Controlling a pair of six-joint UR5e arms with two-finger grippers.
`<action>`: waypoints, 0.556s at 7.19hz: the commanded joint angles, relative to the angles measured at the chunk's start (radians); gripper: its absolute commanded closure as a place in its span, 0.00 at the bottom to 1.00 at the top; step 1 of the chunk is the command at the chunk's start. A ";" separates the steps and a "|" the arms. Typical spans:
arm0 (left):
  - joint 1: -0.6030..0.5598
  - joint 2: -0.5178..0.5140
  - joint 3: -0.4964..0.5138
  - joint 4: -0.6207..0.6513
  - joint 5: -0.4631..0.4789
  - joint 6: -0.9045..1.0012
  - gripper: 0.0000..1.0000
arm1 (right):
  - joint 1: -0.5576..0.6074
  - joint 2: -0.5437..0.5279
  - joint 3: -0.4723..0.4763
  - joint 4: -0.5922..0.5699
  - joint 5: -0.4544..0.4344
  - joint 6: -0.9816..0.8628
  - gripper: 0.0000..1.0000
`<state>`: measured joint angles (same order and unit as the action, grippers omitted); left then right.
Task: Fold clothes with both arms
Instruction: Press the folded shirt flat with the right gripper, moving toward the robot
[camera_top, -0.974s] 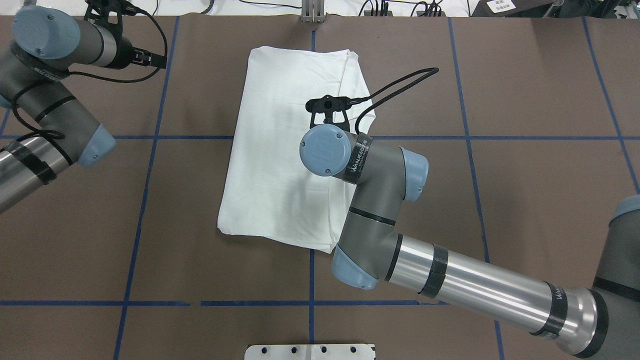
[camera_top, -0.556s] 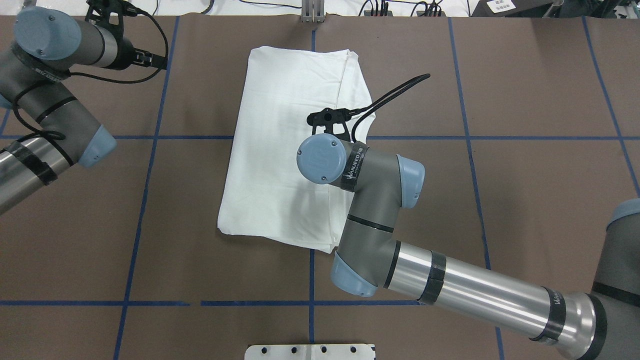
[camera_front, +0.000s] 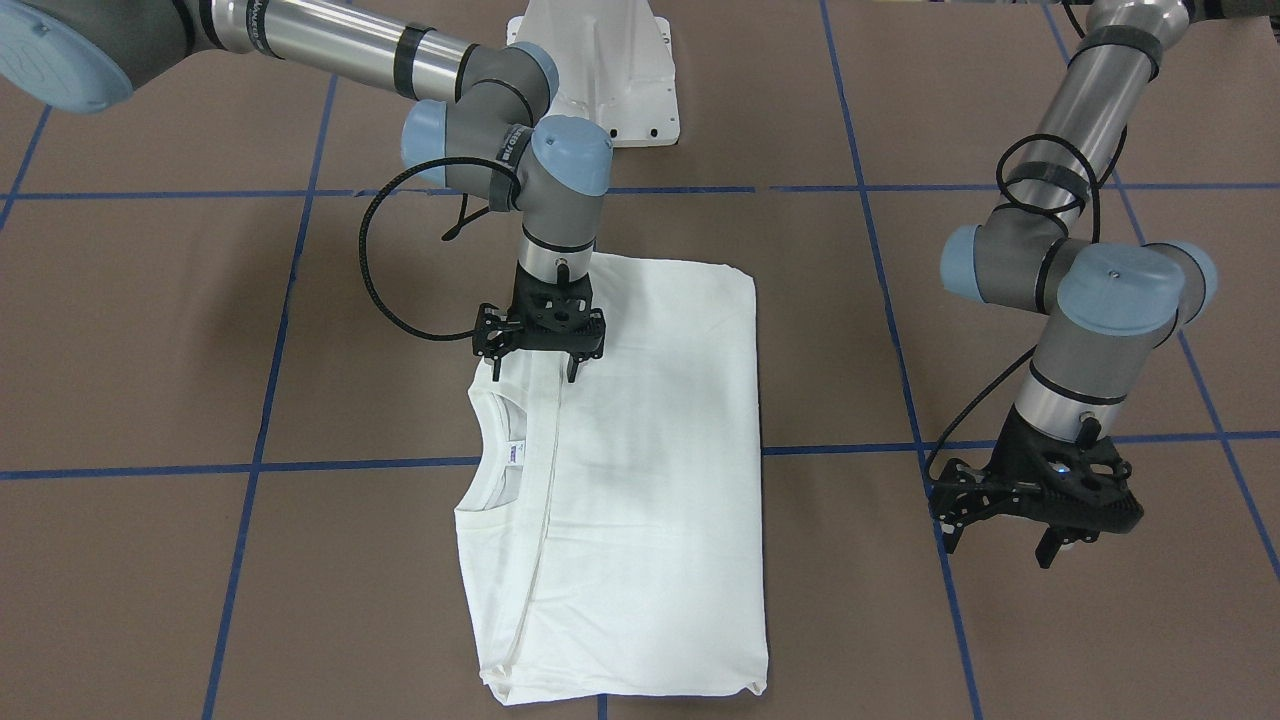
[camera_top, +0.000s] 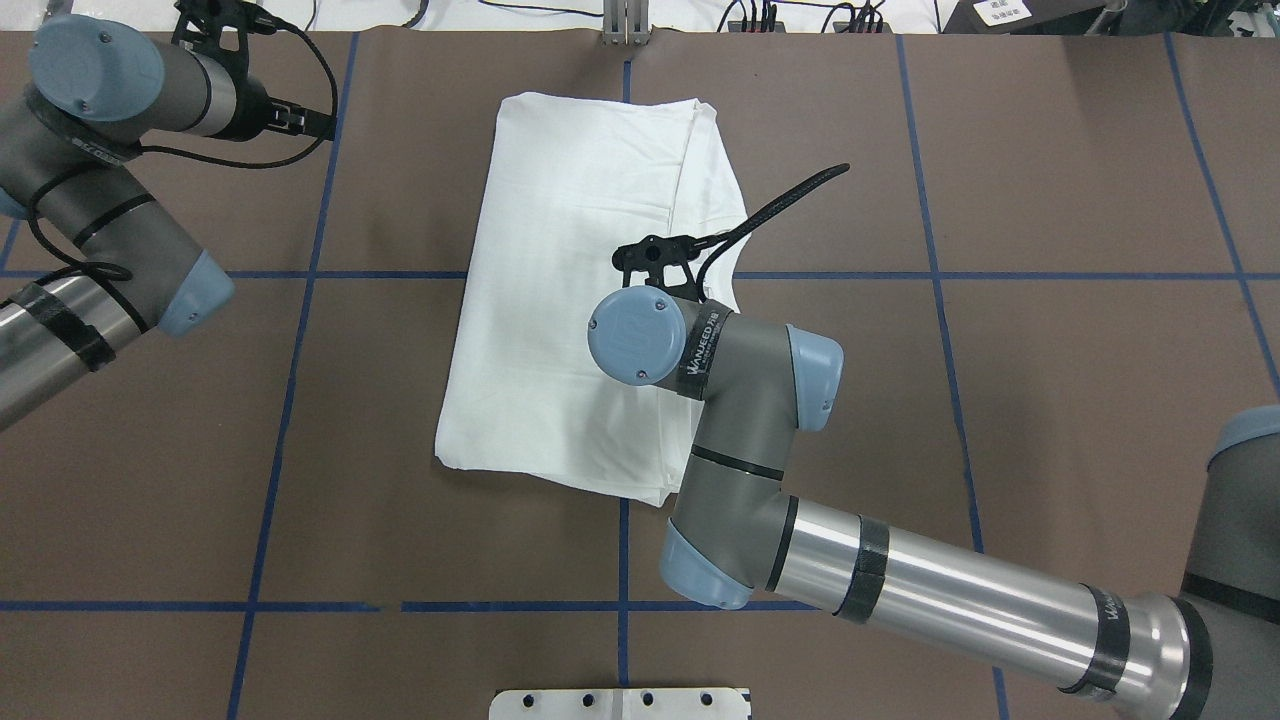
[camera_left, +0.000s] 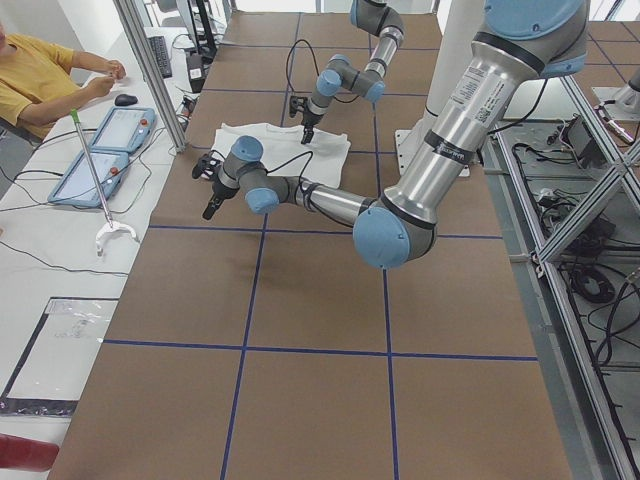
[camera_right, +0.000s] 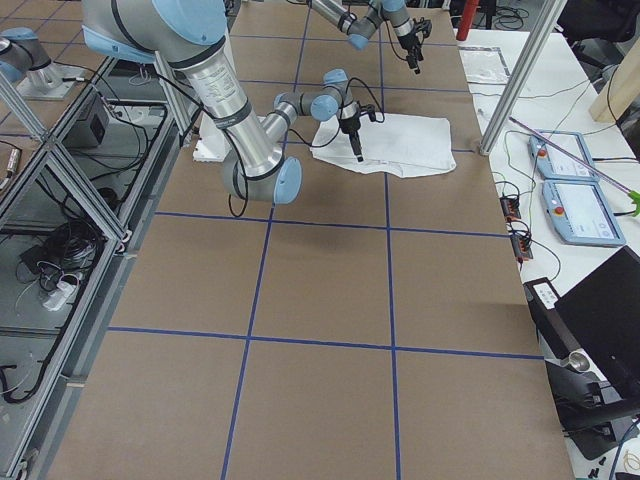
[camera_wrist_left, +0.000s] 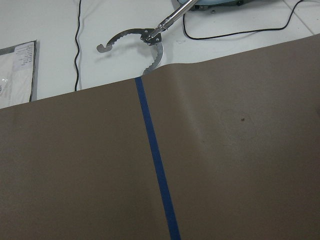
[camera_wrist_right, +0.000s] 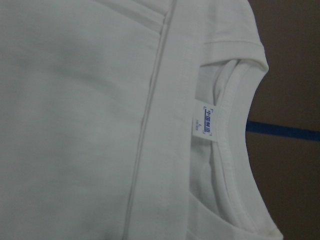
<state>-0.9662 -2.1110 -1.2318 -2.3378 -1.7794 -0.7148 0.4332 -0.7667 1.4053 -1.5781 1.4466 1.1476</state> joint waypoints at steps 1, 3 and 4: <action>0.001 -0.001 0.000 0.000 0.000 0.000 0.00 | -0.001 -0.011 0.004 -0.005 0.000 -0.008 0.00; 0.003 -0.001 0.000 0.000 0.000 -0.002 0.00 | 0.001 -0.016 0.029 -0.045 0.002 -0.025 0.00; 0.003 -0.001 0.000 0.000 0.000 -0.002 0.00 | 0.001 -0.016 0.029 -0.055 0.002 -0.031 0.00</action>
<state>-0.9637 -2.1123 -1.2318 -2.3378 -1.7794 -0.7162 0.4334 -0.7806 1.4287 -1.6189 1.4479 1.1236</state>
